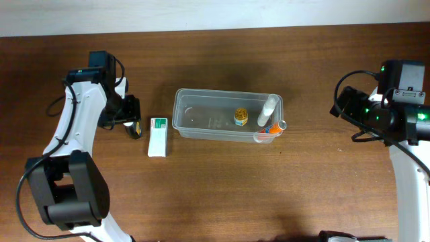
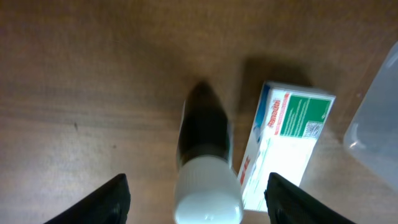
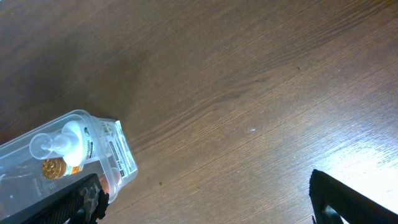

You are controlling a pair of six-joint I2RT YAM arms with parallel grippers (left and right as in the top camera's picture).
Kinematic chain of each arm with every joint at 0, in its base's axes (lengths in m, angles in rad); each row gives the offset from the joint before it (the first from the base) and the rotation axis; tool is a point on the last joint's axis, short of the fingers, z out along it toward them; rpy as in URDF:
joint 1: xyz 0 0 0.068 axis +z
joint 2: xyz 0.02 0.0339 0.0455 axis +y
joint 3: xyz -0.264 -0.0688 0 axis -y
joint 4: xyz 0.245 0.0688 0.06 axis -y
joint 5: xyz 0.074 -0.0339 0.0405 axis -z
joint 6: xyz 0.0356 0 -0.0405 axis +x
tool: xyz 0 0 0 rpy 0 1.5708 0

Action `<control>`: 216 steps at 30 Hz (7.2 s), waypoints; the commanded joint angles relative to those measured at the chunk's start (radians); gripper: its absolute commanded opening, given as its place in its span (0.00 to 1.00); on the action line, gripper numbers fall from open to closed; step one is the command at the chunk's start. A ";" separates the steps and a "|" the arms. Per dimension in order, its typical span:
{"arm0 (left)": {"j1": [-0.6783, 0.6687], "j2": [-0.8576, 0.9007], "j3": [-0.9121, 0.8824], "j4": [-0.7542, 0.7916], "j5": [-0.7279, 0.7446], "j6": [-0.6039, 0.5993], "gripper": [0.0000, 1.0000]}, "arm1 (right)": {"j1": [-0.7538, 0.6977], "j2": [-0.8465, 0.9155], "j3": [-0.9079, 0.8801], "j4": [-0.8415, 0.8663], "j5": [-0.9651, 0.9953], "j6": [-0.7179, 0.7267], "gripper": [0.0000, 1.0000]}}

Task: Pack container
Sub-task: 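Return the left gripper and grasp the dark bottle by its cap, then carry the dark bottle into the container and release it, then move the left gripper back toward the Panadol box, then grasp the white-and-green Panadol box with the left gripper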

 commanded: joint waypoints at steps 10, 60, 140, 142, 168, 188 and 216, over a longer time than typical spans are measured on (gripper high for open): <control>0.000 0.005 -0.024 0.026 0.015 0.046 0.57 | -0.003 0.001 0.007 0.000 0.002 0.005 0.98; -0.769 0.025 0.444 -0.122 0.074 0.243 0.15 | -0.003 0.001 0.007 0.000 0.002 0.005 0.98; -0.130 0.295 0.325 -0.300 0.068 0.023 0.77 | -0.003 0.001 0.007 0.000 0.002 0.005 0.98; -0.127 0.295 0.270 -0.254 0.085 0.023 0.78 | -0.003 0.001 0.007 0.000 0.002 0.005 0.98; -0.146 0.174 0.346 -0.292 0.044 0.012 0.56 | -0.003 0.001 0.007 0.000 0.002 0.005 0.99; -0.169 0.088 -0.029 -0.048 0.060 -0.015 0.69 | -0.003 0.001 0.007 0.000 0.002 0.005 0.98; -0.166 0.064 0.010 -0.039 -0.014 -0.014 0.37 | -0.003 0.001 0.007 0.000 0.002 0.005 0.98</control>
